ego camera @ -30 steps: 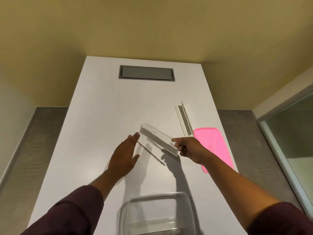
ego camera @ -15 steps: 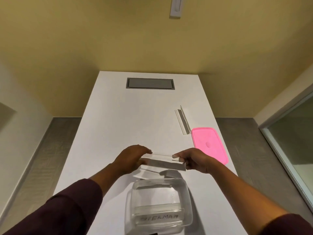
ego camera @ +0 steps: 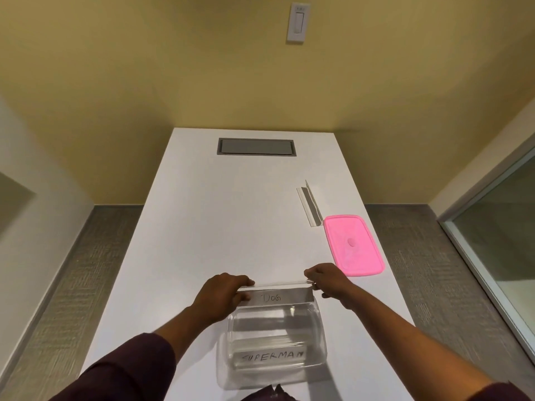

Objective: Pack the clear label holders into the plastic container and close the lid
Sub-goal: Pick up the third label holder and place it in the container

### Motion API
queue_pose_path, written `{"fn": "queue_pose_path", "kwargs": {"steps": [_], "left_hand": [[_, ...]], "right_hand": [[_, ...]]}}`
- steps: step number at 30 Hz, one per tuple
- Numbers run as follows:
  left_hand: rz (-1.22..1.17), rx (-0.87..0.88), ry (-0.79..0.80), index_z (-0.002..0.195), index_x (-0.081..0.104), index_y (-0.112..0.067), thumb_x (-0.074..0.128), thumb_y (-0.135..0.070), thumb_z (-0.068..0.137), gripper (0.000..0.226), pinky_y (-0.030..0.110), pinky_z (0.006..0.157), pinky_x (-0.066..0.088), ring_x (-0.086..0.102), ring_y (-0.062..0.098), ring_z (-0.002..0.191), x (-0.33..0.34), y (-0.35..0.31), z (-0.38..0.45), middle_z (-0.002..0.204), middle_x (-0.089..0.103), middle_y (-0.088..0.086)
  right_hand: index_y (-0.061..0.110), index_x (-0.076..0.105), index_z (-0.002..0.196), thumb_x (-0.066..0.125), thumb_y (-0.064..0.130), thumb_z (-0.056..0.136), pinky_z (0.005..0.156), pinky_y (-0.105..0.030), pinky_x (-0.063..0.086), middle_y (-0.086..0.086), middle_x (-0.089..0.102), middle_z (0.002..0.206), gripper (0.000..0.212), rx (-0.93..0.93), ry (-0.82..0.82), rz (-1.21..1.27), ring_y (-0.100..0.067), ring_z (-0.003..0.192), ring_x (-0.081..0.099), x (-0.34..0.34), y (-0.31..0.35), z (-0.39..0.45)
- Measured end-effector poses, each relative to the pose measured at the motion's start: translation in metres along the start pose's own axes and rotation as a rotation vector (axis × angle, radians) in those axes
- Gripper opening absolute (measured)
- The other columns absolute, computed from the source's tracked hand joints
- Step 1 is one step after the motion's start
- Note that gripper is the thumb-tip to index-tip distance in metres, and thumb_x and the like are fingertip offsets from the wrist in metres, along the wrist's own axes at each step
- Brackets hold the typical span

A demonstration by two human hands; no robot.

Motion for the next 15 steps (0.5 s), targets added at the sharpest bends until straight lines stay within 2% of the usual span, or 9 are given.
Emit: {"fn": "queue_pose_path", "kwargs": {"steps": [3, 7, 9, 12, 15], "left_hand": [[-0.007, -0.011, -0.007, 0.125, 0.064, -0.036, 0.061, -0.042, 0.091, 0.034, 0.031, 0.086, 0.048, 0.063, 0.019, 0.107, 0.001, -0.001, -0.005, 0.116, 0.073, -0.008], [-0.033, -0.009, 0.011, 0.120, 0.066, -0.035, 0.061, -0.040, 0.089, 0.031, 0.031, 0.083, 0.049, 0.065, 0.017, 0.103, 0.006, -0.005, -0.011, 0.111, 0.075, -0.010], [-0.042, -0.006, 0.022, 0.119, 0.067, -0.035, 0.062, -0.041, 0.089, 0.031, 0.030, 0.082, 0.049, 0.065, 0.017, 0.102, 0.010, -0.008, -0.014, 0.111, 0.075, -0.010], [-0.042, -0.006, 0.046, 0.121, 0.066, -0.036, 0.061, -0.042, 0.089, 0.033, 0.031, 0.084, 0.049, 0.066, 0.018, 0.103, 0.016, -0.013, -0.016, 0.112, 0.075, -0.007], [-0.017, -0.013, 0.066, 0.124, 0.064, -0.038, 0.060, -0.044, 0.091, 0.034, 0.031, 0.086, 0.048, 0.064, 0.018, 0.105, 0.023, -0.014, -0.018, 0.114, 0.074, -0.005]], "right_hand": [[0.021, 0.072, 0.106, 0.066, 0.046, 0.094, 0.091, -0.034, 0.052, 0.010, 0.070, 0.106, 0.028, -0.207, -0.139, -0.195, -0.009, 0.099, 0.063, -0.002, 0.010, -0.016], [0.038, 0.063, 0.127, 0.079, 0.061, 0.074, 0.099, -0.025, 0.042, 0.020, 0.062, 0.129, 0.059, -0.444, -0.060, -0.519, -0.003, 0.120, 0.053, 0.021, 0.012, -0.041], [0.038, 0.056, 0.136, 0.083, 0.055, 0.072, 0.102, -0.027, 0.041, 0.018, 0.059, 0.137, 0.071, -0.522, -0.044, -0.692, -0.008, 0.125, 0.052, 0.034, 0.005, -0.046], [0.037, 0.051, 0.142, 0.080, 0.042, 0.079, 0.102, -0.030, 0.043, 0.017, 0.058, 0.140, 0.069, -0.532, -0.094, -0.801, -0.013, 0.127, 0.054, 0.042, -0.008, -0.047], [0.039, 0.050, 0.142, 0.078, 0.042, 0.081, 0.101, -0.029, 0.044, 0.019, 0.058, 0.141, 0.067, -0.491, -0.105, -0.840, -0.011, 0.129, 0.054, 0.047, -0.019, -0.045]]}}
Point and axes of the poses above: each hand's wrist, its own z-axis towards the middle knuckle, its own x-axis out of the palm, y = z × x, the point moved 7 cm from there along z, towards the middle knuckle
